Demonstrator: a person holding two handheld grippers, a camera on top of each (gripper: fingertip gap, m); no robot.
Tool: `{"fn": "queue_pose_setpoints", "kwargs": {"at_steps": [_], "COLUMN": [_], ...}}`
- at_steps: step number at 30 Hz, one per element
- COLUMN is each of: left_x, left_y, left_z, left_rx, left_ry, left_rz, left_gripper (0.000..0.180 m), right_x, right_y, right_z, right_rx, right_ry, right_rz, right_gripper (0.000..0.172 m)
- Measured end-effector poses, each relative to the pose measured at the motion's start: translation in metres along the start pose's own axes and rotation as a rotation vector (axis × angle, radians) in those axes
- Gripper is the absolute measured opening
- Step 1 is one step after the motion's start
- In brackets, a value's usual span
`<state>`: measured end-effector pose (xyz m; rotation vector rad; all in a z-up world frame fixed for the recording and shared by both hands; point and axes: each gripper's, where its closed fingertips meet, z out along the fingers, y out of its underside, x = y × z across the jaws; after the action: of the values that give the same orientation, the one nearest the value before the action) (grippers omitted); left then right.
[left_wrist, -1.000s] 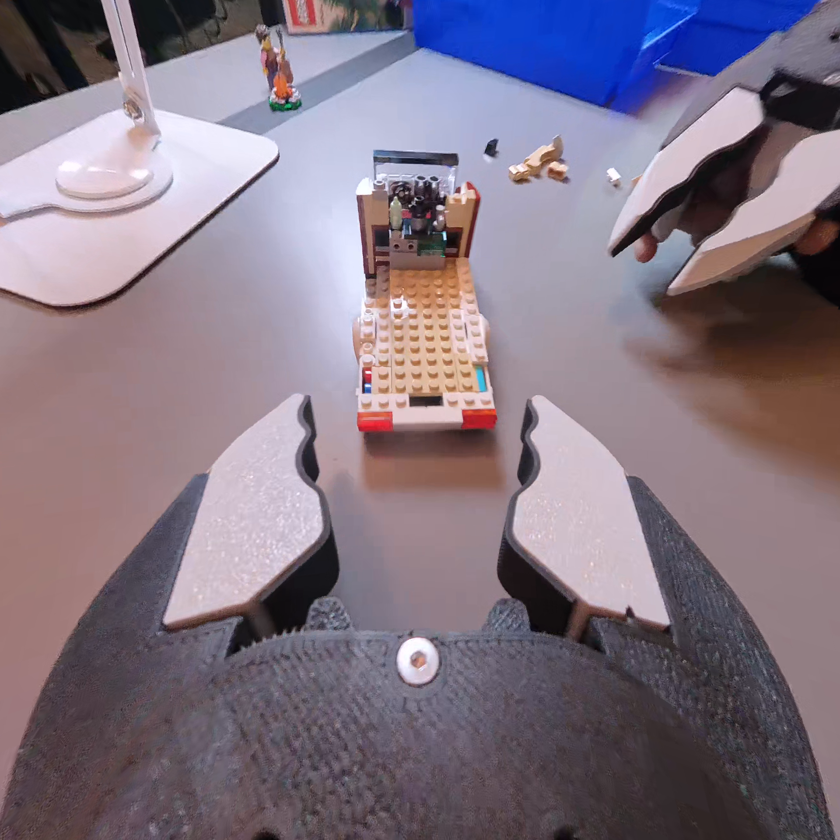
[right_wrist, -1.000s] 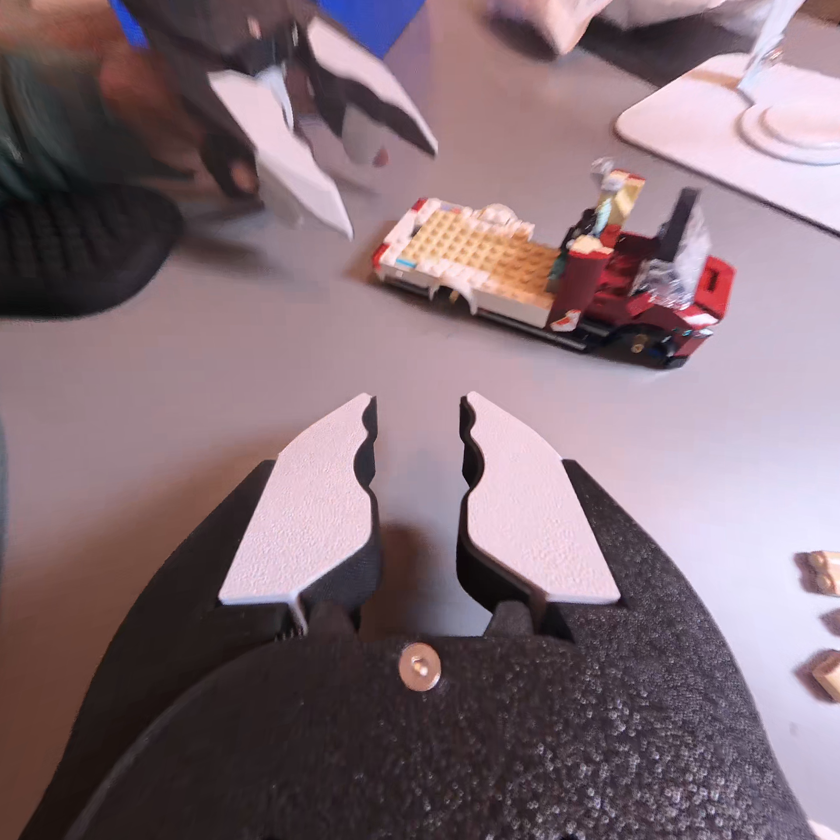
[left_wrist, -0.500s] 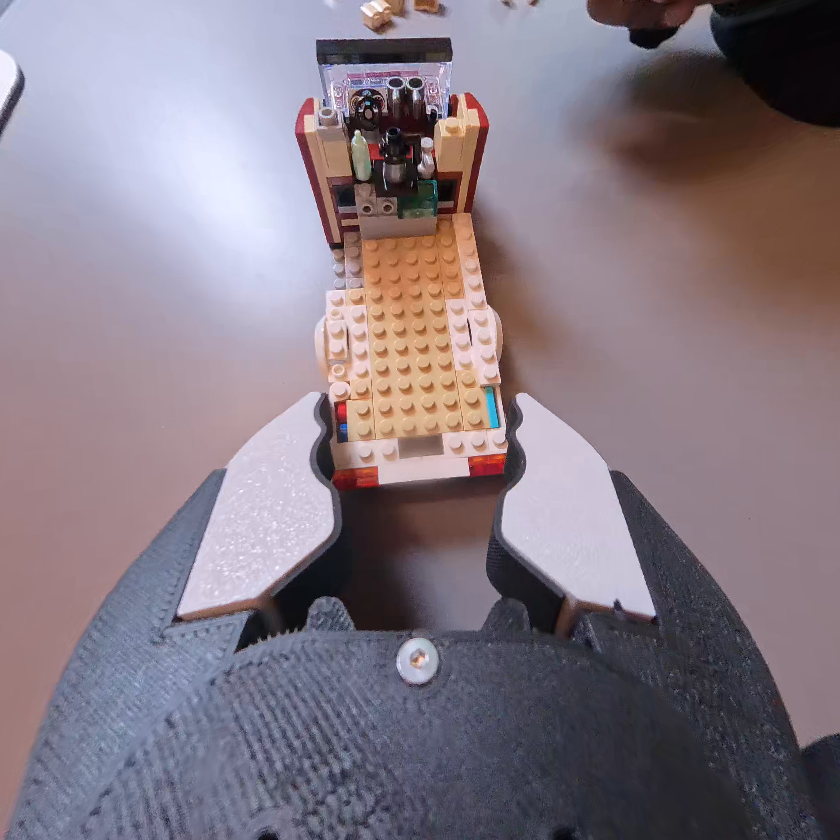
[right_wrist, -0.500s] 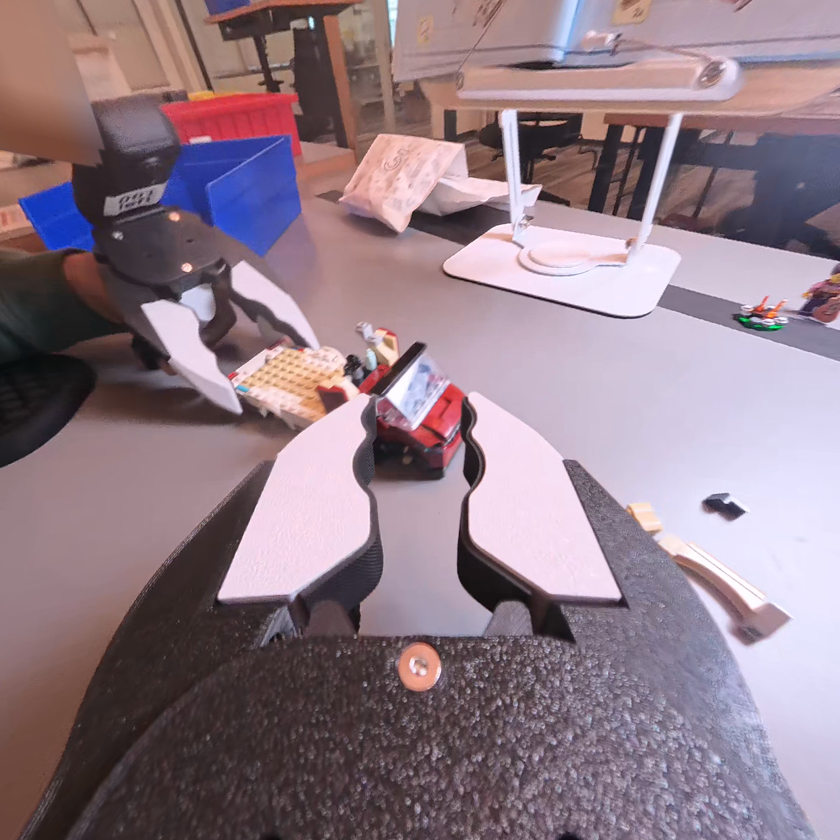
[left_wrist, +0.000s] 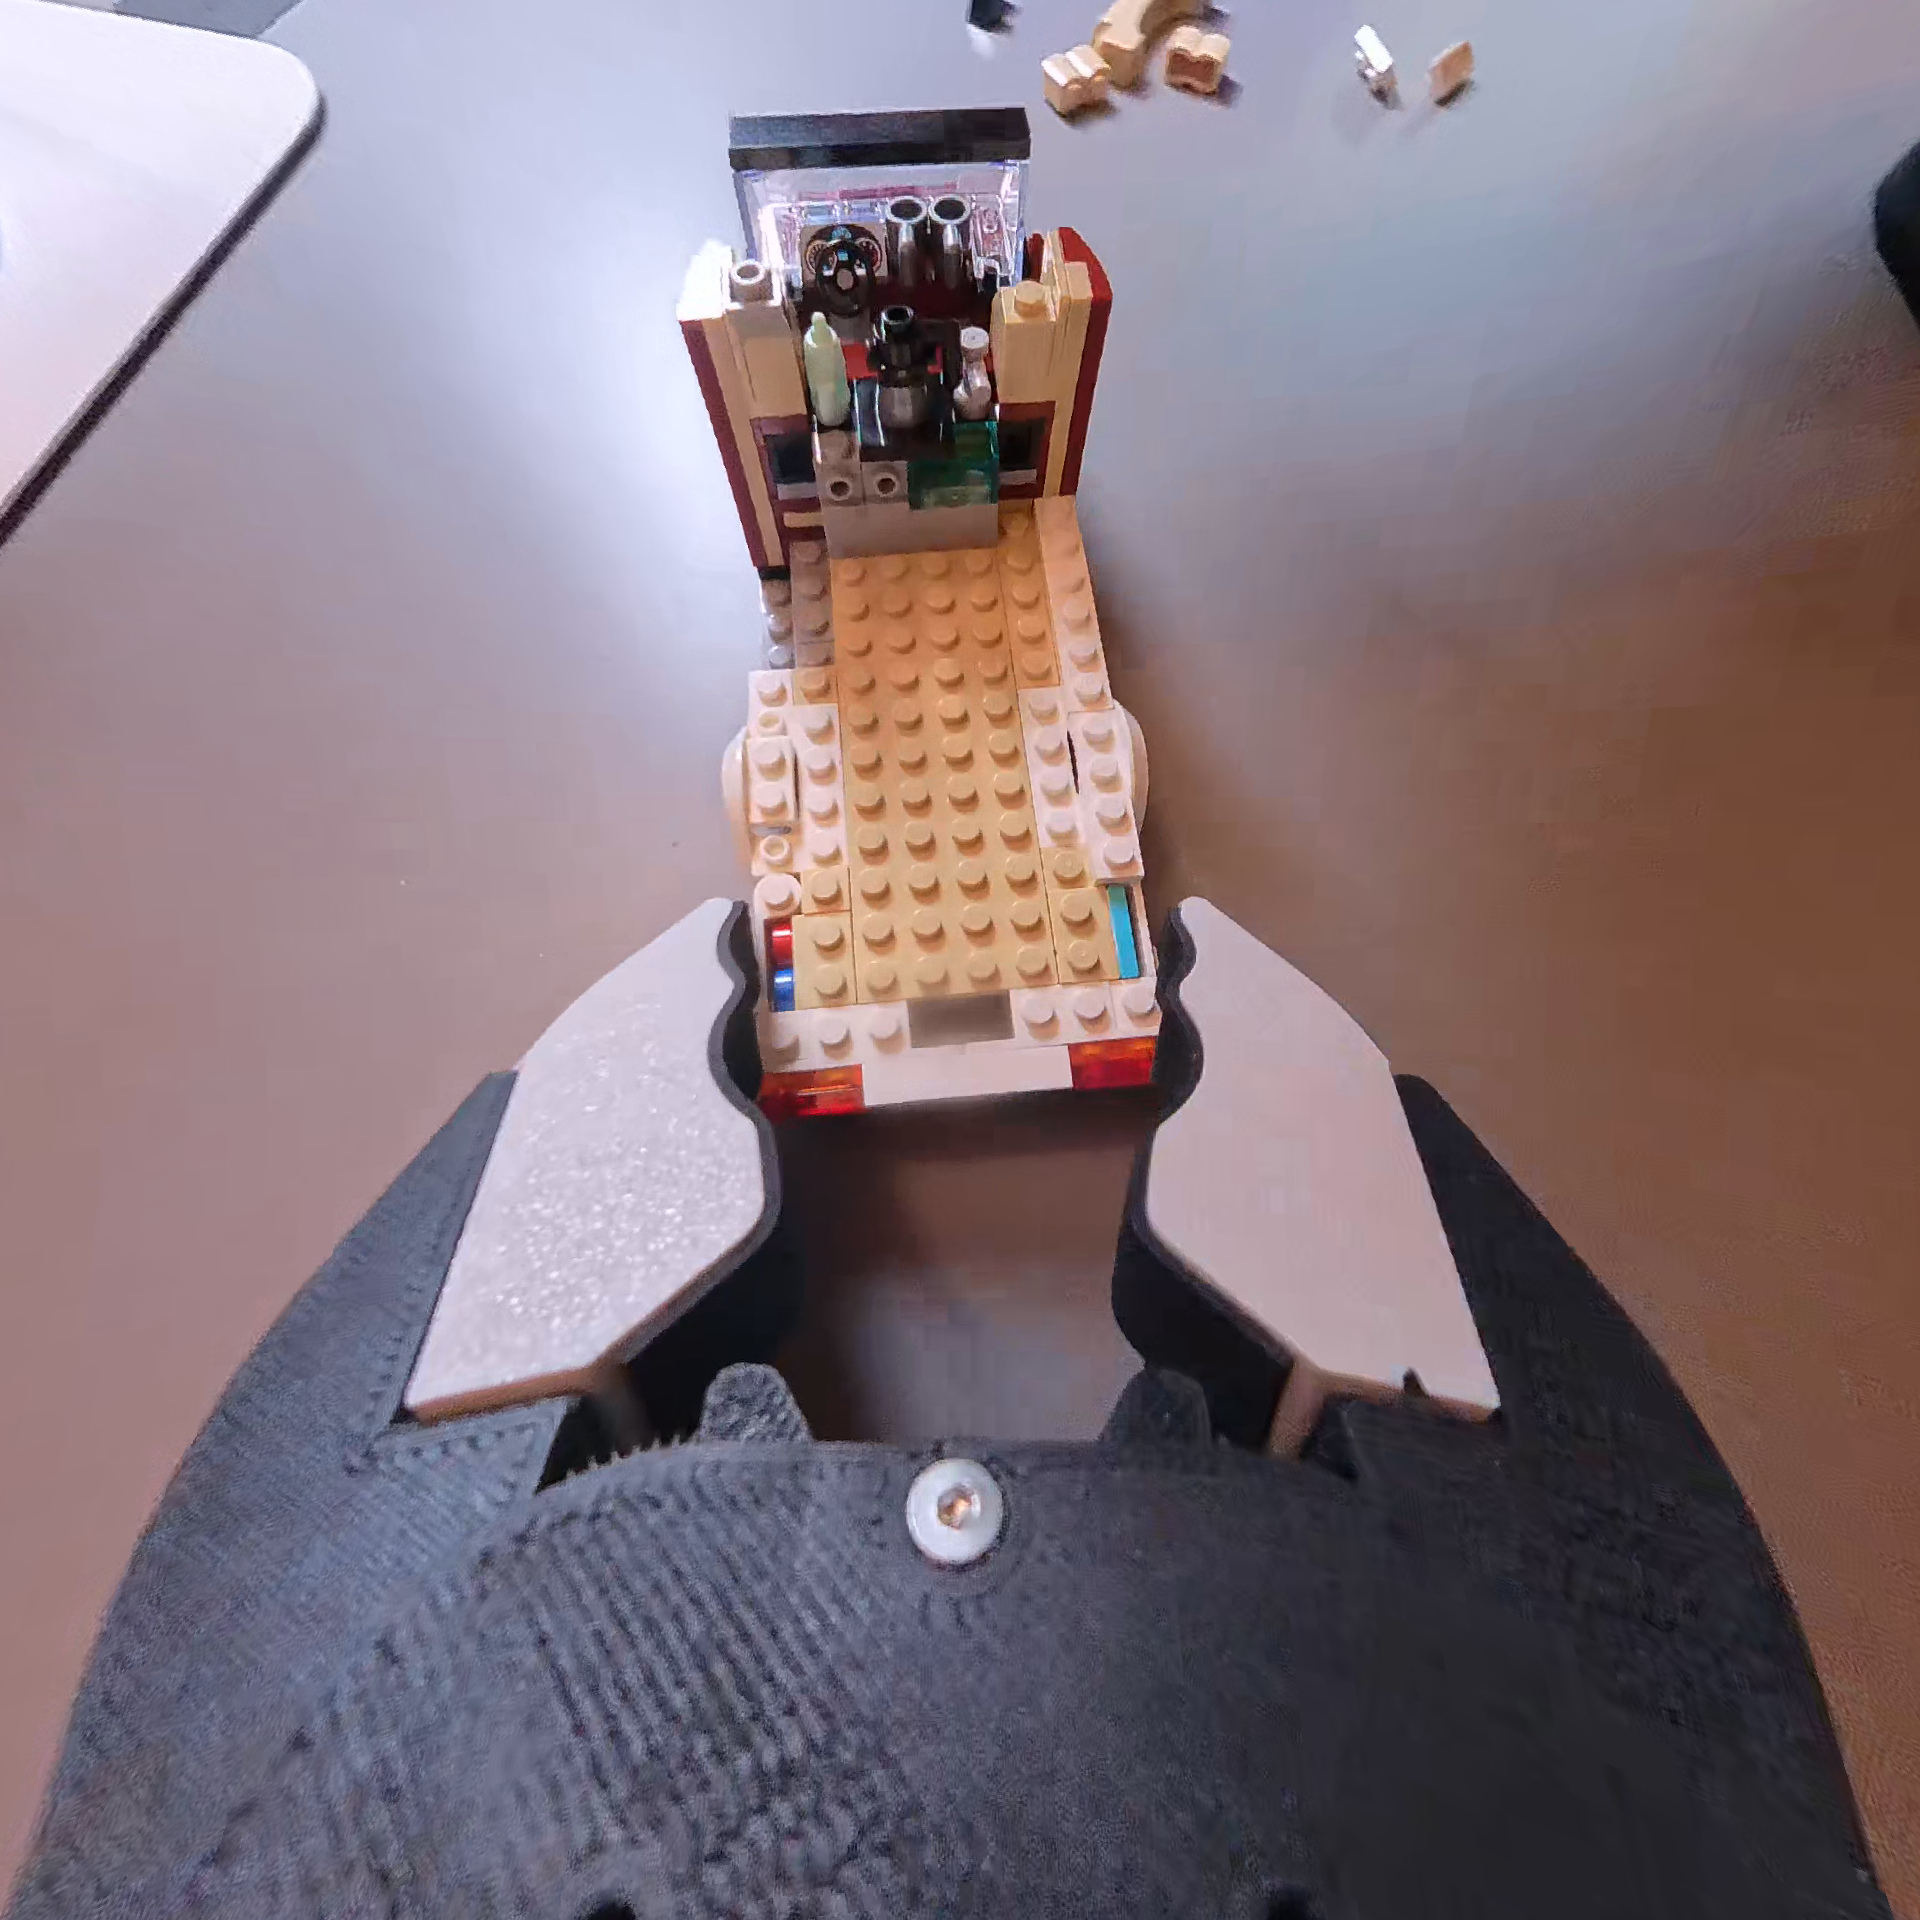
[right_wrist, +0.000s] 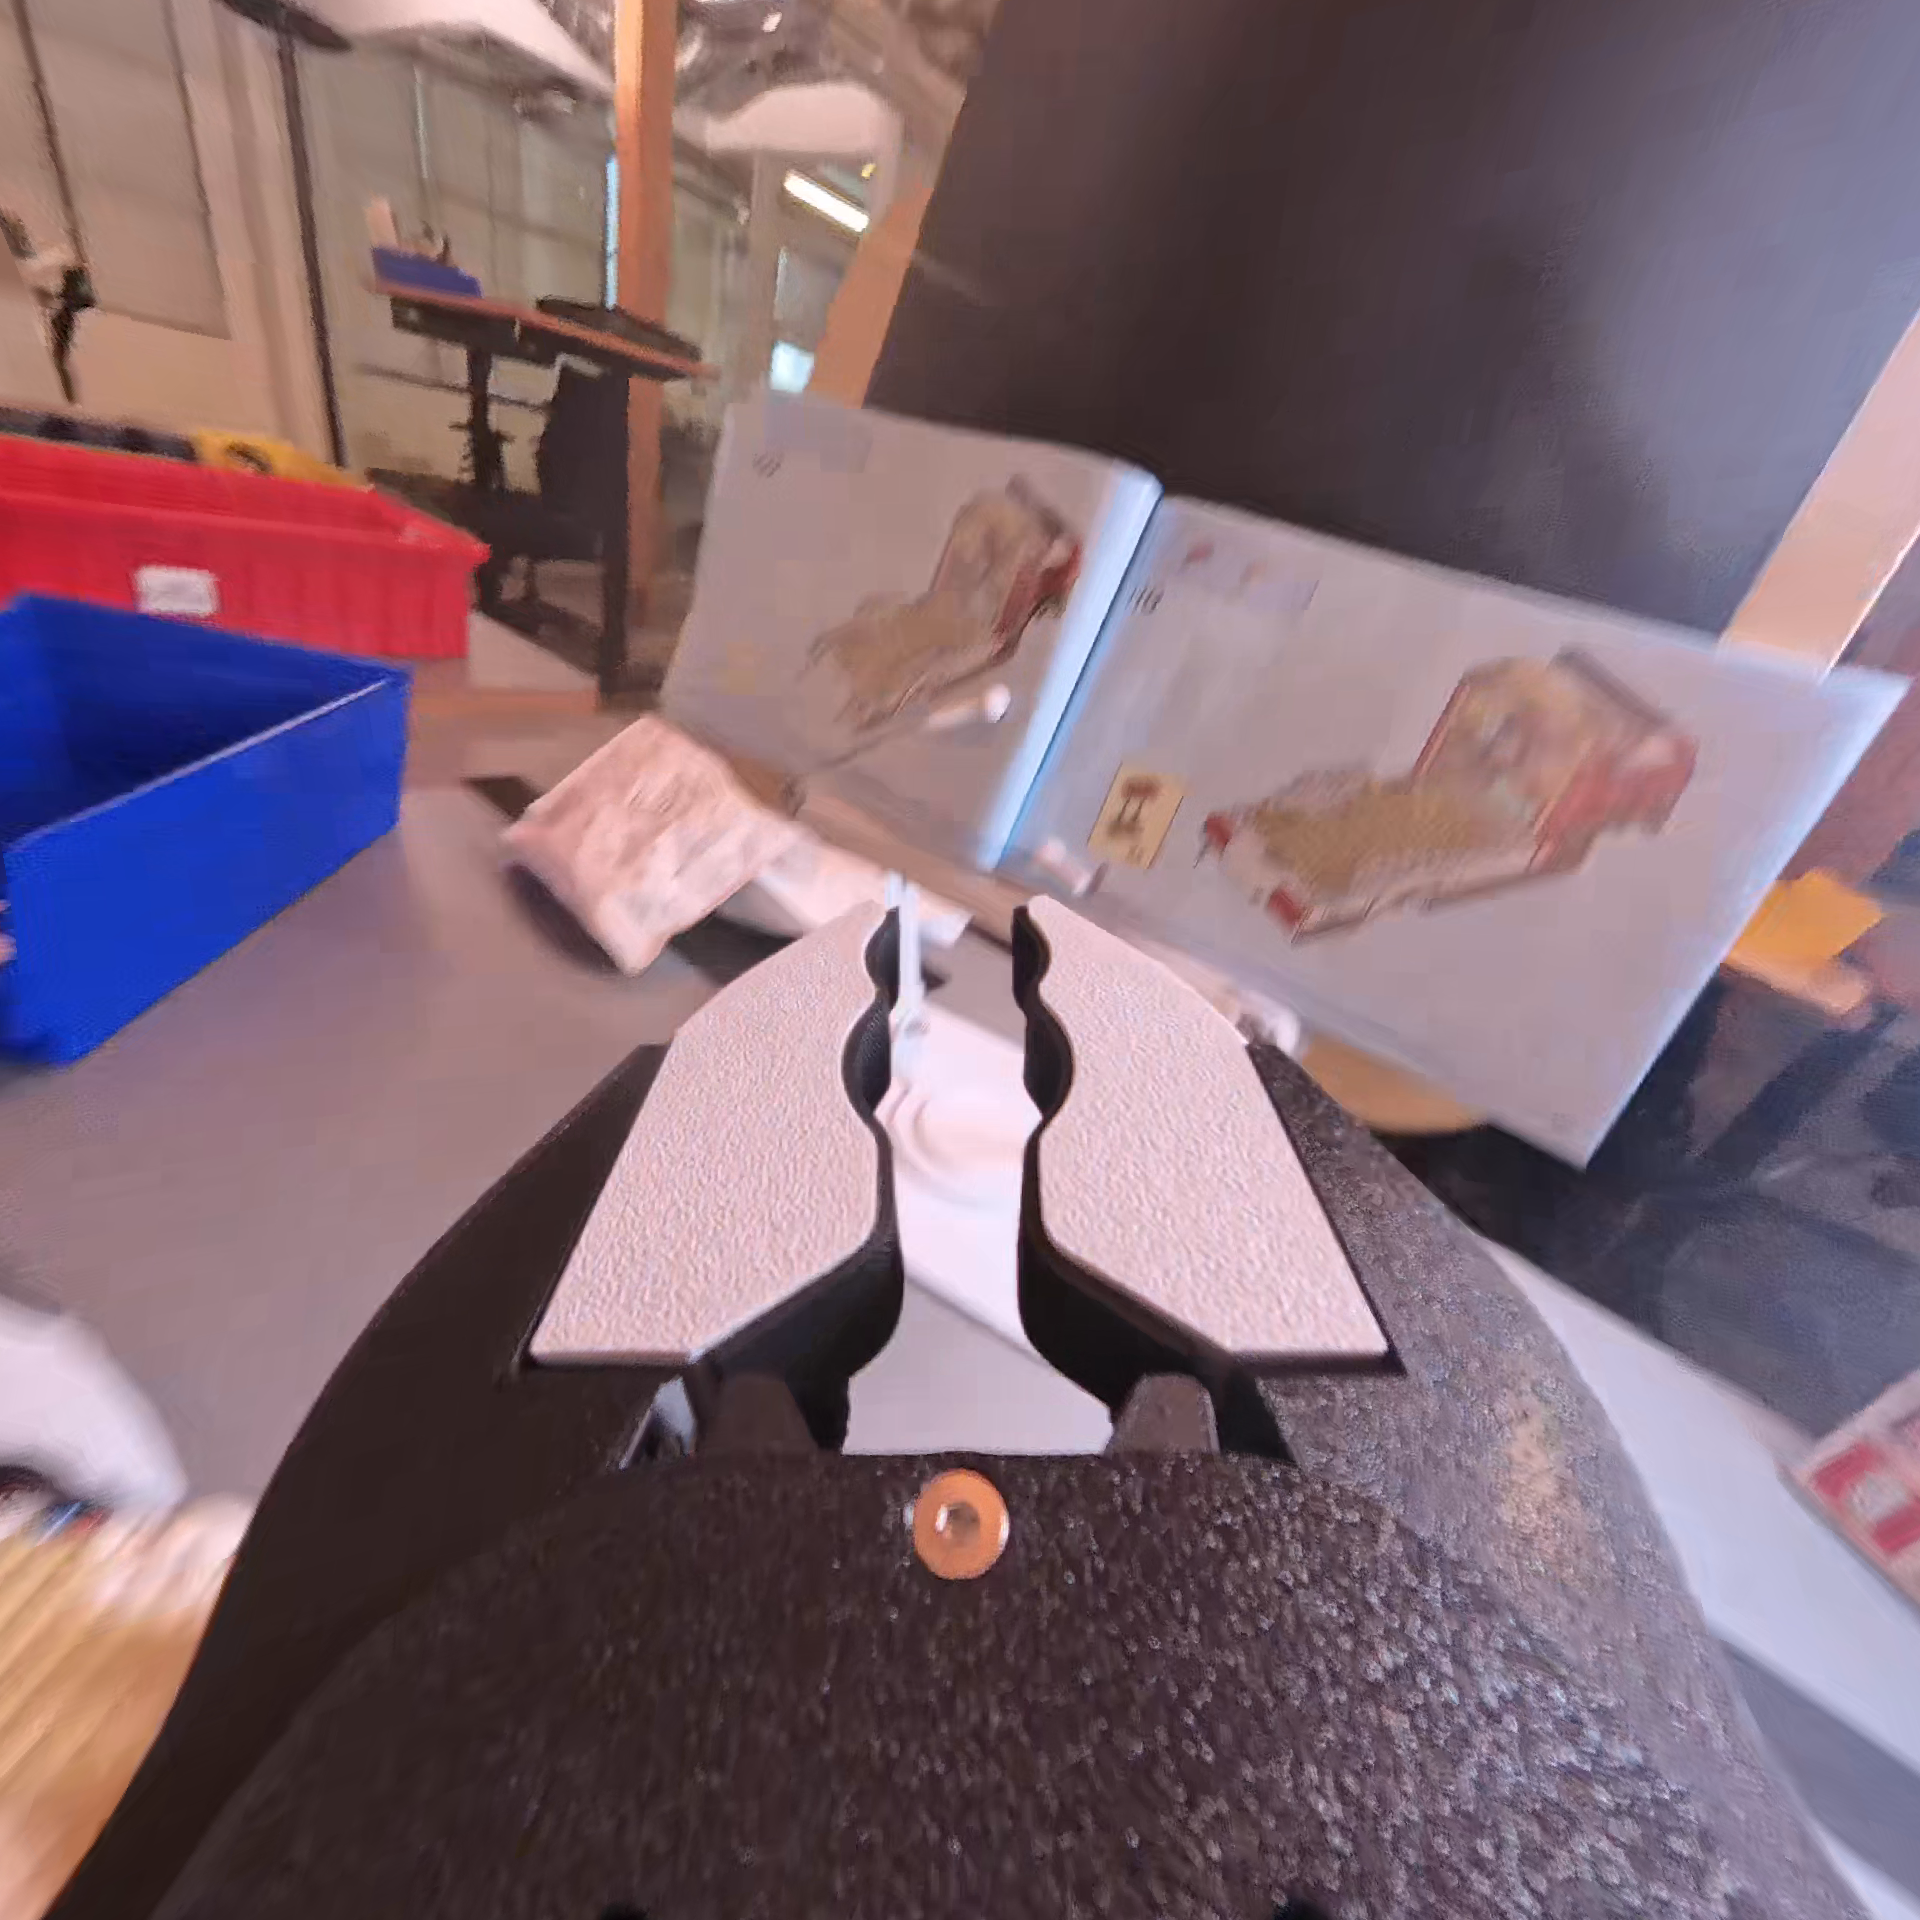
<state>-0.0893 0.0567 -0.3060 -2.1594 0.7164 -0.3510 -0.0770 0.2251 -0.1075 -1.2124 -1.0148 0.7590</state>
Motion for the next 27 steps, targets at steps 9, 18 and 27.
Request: {"fn": "queue_pose_setpoints", "kwargs": {"at_steps": [9,18,27], "left_x": [0.002,0.019,0.050], "left_y": [0.008,0.009,0.005], "left_z": [-0.007,-0.010,-0.012], "left_rx": [-0.003,-0.014,-0.008], "left_ry": [0.017,0.084,0.191], "left_rz": [0.065,0.104,0.165], "left_gripper": [0.079,0.077,0.074], "right_x": [0.056,0.082,0.086], "right_y": [-0.049,-0.045,-0.031], "right_z": [0.134,0.138,0.101], "right_rx": [0.073,0.051,-0.019], "right_ry": [0.145,0.229,0.183], "right_rz": [-0.029,-0.018,-0.016], "right_gripper": [0.011,0.008,0.007]}}
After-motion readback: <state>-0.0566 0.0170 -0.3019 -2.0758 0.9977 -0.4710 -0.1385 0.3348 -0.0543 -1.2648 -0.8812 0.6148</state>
